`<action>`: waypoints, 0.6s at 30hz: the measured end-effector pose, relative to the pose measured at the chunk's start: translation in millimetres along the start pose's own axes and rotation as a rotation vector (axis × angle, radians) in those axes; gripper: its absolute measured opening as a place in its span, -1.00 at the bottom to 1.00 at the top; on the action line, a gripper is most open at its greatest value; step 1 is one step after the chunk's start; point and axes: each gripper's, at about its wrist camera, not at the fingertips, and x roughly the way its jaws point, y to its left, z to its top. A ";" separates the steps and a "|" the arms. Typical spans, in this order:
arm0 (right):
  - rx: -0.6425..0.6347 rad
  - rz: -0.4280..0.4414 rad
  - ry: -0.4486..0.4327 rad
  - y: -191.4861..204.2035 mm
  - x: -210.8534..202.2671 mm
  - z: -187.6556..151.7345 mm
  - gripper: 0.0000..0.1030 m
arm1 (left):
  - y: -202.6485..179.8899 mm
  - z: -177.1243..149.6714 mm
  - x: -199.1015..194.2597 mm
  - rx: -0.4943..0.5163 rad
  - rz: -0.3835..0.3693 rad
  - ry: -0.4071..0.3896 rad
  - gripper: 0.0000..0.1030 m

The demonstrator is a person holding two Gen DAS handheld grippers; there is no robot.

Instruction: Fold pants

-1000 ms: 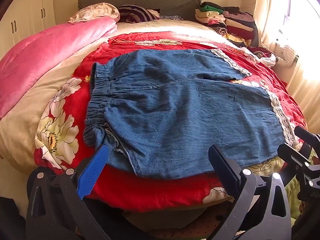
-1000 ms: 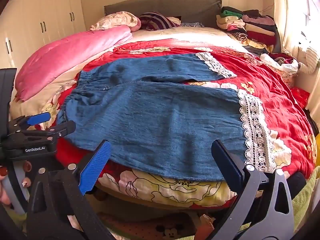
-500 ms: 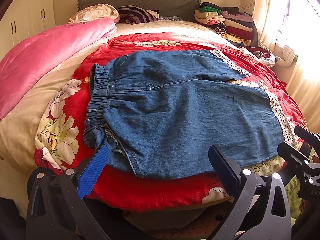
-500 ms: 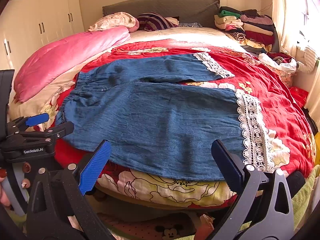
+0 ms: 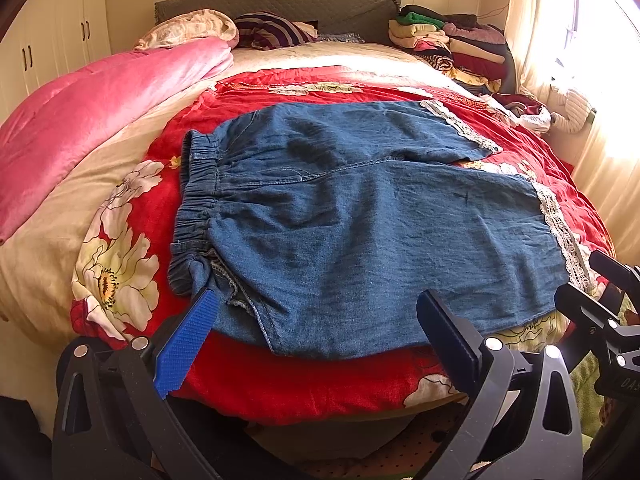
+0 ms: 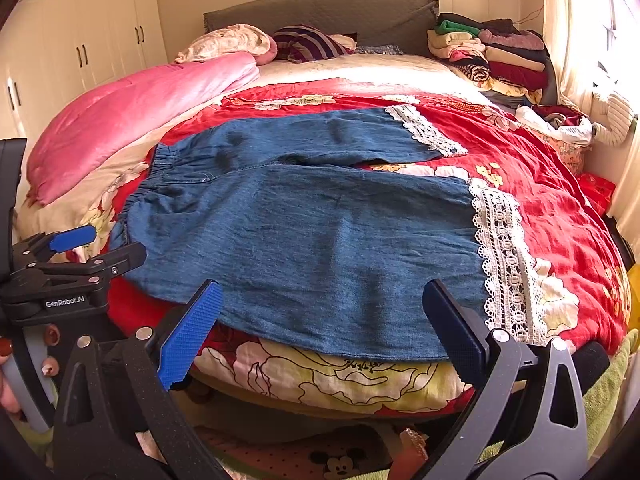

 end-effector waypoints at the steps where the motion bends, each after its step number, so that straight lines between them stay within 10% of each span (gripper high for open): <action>1: 0.001 -0.001 0.001 0.3 0.0 0.1 0.84 | 0.2 0.2 -0.2 0.000 0.000 0.000 0.92; 18: -0.001 -0.003 0.000 0.0 1.0 0.9 0.84 | 4.2 3.7 0.6 -0.001 0.005 -0.001 0.92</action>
